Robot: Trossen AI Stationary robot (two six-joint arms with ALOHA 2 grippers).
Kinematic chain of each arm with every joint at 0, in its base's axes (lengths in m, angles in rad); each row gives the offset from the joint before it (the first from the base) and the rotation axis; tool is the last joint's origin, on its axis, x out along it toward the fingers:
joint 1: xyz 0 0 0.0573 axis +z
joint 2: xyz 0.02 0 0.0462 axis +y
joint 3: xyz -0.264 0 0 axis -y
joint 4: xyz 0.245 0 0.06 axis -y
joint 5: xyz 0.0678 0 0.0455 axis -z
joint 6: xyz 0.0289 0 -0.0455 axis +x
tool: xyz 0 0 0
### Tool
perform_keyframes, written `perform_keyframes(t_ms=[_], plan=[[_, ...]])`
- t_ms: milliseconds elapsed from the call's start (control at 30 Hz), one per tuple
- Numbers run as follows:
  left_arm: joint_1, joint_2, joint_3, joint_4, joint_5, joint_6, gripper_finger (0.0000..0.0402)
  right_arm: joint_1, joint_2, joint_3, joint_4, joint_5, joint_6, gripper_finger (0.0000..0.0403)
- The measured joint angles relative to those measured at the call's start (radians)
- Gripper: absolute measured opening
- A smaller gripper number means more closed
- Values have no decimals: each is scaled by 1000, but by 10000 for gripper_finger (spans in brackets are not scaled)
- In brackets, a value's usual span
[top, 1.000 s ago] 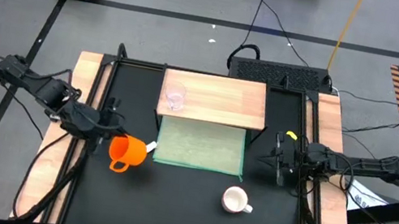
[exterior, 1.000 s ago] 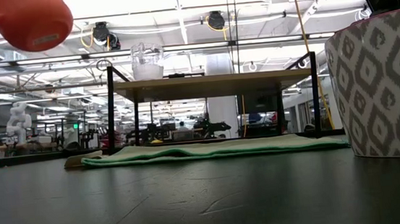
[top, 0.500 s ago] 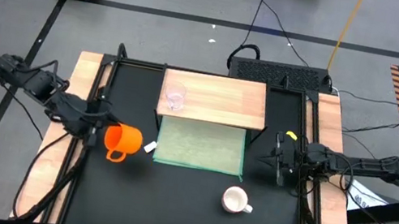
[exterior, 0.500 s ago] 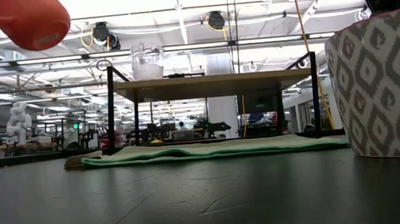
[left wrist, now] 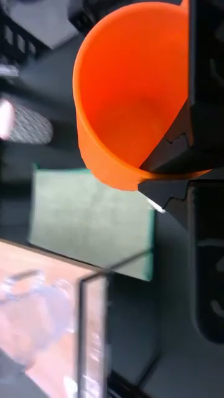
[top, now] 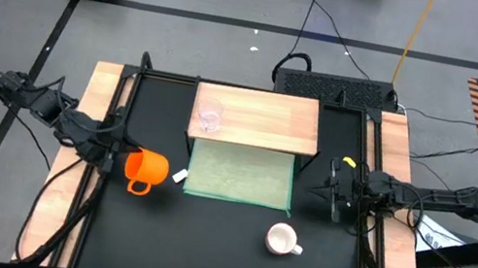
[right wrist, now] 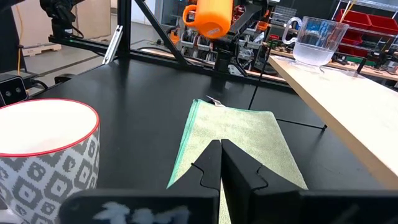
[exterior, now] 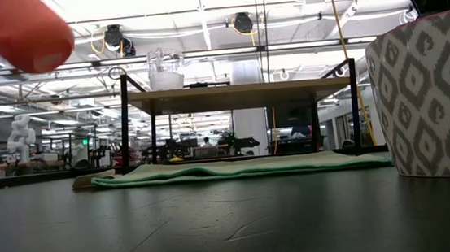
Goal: Stack small to large cups/mugs on shelf
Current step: Put the orange mug on the shelf
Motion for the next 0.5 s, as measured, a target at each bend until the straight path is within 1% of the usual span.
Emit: perform_keyframes(t_ms=[133, 367, 500], plan=[[0, -26, -19, 0, 9, -10, 4, 0, 0, 0, 0, 0, 0, 0], [0, -25, -23, 5, 10, -53, 4, 0, 0, 0, 0, 0, 0, 0], [0, -20, -24, 62, 11, -25, 4, 0, 0, 0, 0, 0, 0, 0]])
